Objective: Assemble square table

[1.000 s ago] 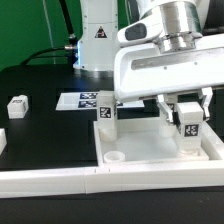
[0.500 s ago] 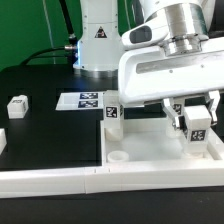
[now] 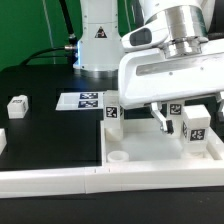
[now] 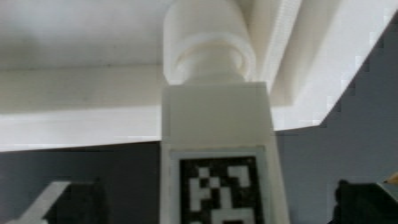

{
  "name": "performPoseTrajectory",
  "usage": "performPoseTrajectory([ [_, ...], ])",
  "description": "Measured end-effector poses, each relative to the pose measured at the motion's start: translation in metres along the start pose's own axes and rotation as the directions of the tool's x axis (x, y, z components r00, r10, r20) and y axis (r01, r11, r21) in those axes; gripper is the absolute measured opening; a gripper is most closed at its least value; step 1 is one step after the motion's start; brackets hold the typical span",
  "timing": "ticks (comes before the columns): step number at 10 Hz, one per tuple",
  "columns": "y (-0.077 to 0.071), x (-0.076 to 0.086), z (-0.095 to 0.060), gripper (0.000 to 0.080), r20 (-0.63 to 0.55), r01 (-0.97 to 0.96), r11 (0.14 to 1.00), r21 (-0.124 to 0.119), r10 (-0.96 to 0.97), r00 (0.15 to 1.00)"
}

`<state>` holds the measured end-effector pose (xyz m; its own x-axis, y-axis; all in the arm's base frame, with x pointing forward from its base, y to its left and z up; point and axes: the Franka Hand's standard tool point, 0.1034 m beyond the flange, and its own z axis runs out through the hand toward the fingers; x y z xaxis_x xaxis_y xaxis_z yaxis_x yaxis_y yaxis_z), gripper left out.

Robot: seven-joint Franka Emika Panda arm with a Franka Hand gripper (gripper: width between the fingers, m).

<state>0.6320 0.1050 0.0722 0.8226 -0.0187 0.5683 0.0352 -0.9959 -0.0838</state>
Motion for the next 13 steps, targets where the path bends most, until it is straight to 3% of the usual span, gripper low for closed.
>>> performPoseTrajectory([
  [4,0.0,0.0,0.0,0.0649,0.001,-0.001,1.0,0.0,0.001,1.0],
  [7,-0.002,0.026,-0.019,0.0649,0.104,-0.008,1.0,0.028,0.005,0.995],
  [9,-0.003,0.031,-0.015,0.0649,0.109,-0.01,0.999,0.031,0.006,0.994],
  [10,-0.004,0.022,-0.01,0.0649,0.227,-0.018,0.999,0.051,0.006,0.974],
  [12,0.002,0.026,-0.009,0.0649,0.33,-0.034,0.997,0.062,0.012,0.944],
  [13,0.003,0.018,-0.011,0.0649,0.414,-0.05,0.996,0.074,0.015,0.91],
])
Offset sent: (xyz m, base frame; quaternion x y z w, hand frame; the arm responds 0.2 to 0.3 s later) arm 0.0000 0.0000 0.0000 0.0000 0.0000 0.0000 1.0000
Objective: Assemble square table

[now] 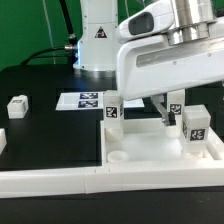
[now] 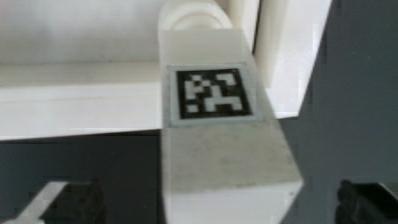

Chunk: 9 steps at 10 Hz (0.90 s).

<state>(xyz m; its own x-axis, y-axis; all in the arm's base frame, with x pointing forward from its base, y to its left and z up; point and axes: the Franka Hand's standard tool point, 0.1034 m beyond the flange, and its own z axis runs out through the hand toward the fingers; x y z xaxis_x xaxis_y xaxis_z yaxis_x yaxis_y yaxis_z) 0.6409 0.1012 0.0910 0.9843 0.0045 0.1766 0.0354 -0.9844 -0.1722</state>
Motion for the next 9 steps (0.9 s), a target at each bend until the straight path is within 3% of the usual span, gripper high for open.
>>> performPoseTrajectory([
  [3,-0.003,-0.009,-0.002,0.0649,0.214,0.003,0.999,0.033,-0.01,0.977],
  [4,0.004,-0.002,-0.003,0.0649,0.281,0.006,1.0,0.026,-0.013,0.96],
  [6,0.009,0.012,0.002,0.0649,0.294,0.021,1.0,0.01,-0.023,0.955],
  [9,0.0,0.006,0.01,0.0649,0.308,-0.071,0.997,-0.017,0.072,0.949],
])
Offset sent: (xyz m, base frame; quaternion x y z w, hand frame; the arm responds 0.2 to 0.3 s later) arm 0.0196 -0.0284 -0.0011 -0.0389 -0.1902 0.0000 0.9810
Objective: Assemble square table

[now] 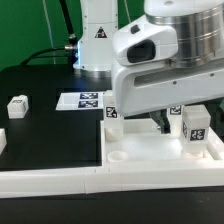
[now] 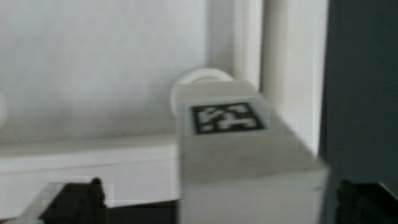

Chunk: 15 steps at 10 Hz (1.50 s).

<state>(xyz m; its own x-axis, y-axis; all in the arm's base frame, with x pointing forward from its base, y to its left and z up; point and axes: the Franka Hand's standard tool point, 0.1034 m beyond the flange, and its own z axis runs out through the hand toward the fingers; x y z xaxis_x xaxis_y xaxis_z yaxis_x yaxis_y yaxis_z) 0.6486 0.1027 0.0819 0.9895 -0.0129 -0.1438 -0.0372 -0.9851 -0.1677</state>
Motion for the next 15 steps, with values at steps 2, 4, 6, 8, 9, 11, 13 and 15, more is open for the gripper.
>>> performPoseTrajectory([
  [2,0.002,0.0,0.0,0.055,0.0,-0.007,1.0,0.0,0.007,1.0],
  [4,0.002,0.0,0.0,0.0371,0.0,-0.125,0.992,0.001,0.125,0.992],
  [6,0.001,0.0,0.0,0.029,0.001,-0.245,0.97,0.002,0.245,0.97],
  [8,-0.001,-0.001,0.002,0.029,0.0,-0.405,0.914,0.001,0.405,0.914],
  [9,-0.005,-0.003,0.003,0.029,-0.039,-0.543,0.84,-0.003,0.543,0.839],
  [11,-0.005,-0.008,0.003,0.029,-0.083,-0.751,0.66,0.025,0.75,0.656],
  [13,-0.009,-0.013,0.004,0.0291,-0.1,-0.88,0.471,0.055,0.88,0.465],
  [15,-0.01,-0.015,0.004,0.0291,-0.09,-0.955,0.276,0.112,0.96,0.266],
])
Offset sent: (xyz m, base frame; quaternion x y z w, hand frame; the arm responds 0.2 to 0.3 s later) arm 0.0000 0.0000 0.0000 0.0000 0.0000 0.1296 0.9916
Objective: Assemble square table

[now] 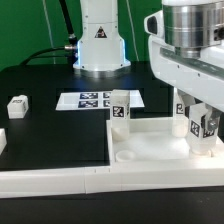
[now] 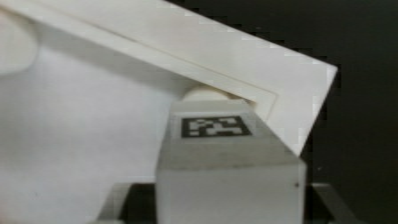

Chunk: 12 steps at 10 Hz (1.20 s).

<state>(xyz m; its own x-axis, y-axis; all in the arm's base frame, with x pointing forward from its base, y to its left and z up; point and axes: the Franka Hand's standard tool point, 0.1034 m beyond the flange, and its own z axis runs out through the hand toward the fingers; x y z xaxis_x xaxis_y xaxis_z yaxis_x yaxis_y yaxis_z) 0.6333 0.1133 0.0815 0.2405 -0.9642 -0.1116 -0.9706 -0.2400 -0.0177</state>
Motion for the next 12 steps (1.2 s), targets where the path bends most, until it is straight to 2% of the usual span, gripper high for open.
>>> performPoseTrajectory([
  [1,0.0,-0.0048,0.0002,0.0291,0.006,-0.134,0.991,0.006,0.134,0.991],
  [3,-0.0003,-0.0062,0.0,0.0291,0.006,-0.145,0.989,0.007,0.145,0.989],
  [4,0.0001,-0.0058,-0.0001,0.0365,0.0,-0.06,0.998,0.001,0.06,0.998],
  [5,-0.0013,-0.0051,-0.0029,0.0571,-0.024,0.112,0.994,-0.016,-0.113,0.993],
  [6,-0.0025,-0.008,-0.0032,0.0571,-0.044,0.256,0.966,-0.028,-0.257,0.966],
  [7,-0.0017,-0.0142,-0.0009,0.0632,-0.044,0.353,0.935,-0.039,-0.355,0.934],
  [8,-0.0019,-0.0144,-0.0009,0.0632,-0.04,0.397,0.917,-0.038,-0.398,0.916],
  [9,-0.0019,-0.0133,-0.001,0.0647,-0.037,0.481,0.876,-0.042,-0.482,0.875],
  [10,-0.0008,-0.0122,-0.0013,0.0647,-0.036,0.611,0.789,-0.065,-0.613,0.789],
  [11,0.0003,-0.0112,-0.0018,0.0649,-0.037,0.747,0.656,-0.105,-0.754,0.656],
  [12,0.0006,-0.0131,-0.0012,0.0649,-0.035,0.813,0.569,-0.123,-0.821,0.57],
])
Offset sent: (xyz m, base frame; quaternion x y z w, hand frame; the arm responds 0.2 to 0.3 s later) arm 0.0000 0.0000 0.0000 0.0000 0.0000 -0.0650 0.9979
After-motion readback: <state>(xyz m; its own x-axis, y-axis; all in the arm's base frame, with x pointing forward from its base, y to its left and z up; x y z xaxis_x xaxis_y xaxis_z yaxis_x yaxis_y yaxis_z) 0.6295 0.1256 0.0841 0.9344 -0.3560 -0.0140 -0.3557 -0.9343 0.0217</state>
